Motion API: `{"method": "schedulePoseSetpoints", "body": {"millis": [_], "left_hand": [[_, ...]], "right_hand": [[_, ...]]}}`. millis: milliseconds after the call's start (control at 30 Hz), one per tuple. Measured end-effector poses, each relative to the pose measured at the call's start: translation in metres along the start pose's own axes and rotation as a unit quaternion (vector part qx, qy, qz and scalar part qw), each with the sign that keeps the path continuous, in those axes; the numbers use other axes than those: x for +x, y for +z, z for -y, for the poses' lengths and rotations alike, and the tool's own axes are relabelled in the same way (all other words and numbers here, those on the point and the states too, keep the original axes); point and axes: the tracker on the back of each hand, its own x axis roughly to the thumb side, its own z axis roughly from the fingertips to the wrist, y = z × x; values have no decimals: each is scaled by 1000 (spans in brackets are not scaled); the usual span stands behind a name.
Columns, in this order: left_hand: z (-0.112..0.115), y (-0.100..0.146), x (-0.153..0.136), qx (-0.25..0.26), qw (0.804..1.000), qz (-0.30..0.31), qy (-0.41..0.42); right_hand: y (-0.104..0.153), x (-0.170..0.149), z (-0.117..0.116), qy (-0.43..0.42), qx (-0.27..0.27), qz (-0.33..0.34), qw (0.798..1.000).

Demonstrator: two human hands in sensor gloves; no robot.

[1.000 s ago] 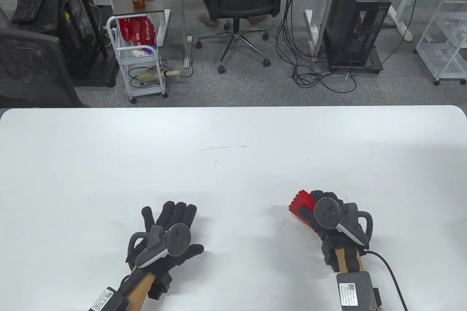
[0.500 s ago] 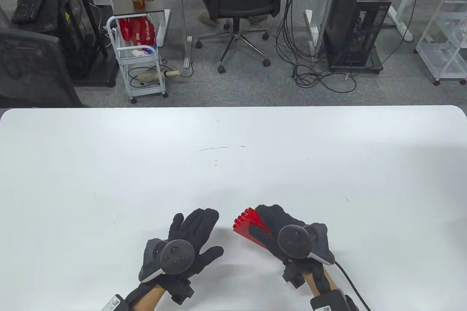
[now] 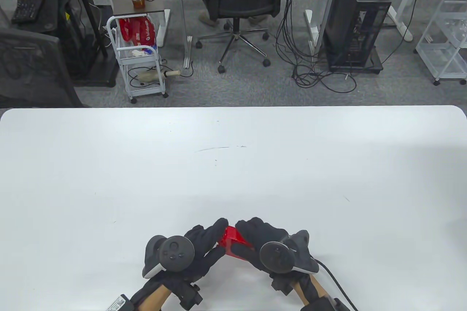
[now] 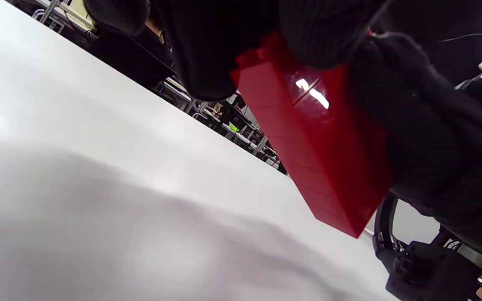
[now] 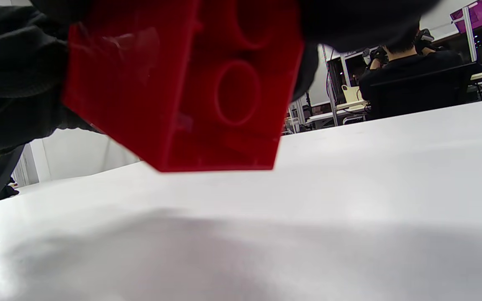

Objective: Separate stacked toy bricks from each other

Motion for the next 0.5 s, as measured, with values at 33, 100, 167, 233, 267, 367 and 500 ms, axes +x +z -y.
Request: {"method": "schedulePoseSetpoints", "body": {"millis": [33, 100, 167, 233, 267, 367, 500], "left_hand": [[-1, 0, 0, 15, 1000, -5, -4], [-3, 1, 2, 23, 1000, -11, -16], [-6, 1, 4, 38, 999, -21, -28], [-7, 2, 6, 47, 998, -31, -30], [-6, 2, 6, 49, 998, -32, -31], [-3, 3, 13, 51, 997, -29, -55], [1, 2, 22, 62, 994, -27, -91]], "right_hand": [[-1, 0, -1, -5, -1, -2, 1000], [-3, 1, -2, -16, 5, -6, 1000], [-6, 0, -3, -18, -2, -2, 1000], [-6, 0, -5, -34, -3, -5, 999], [-6, 0, -4, -33, -2, -4, 999], [-3, -2, -3, -32, -5, 6, 999], [-2, -6, -2, -39, -6, 8, 999]]}}
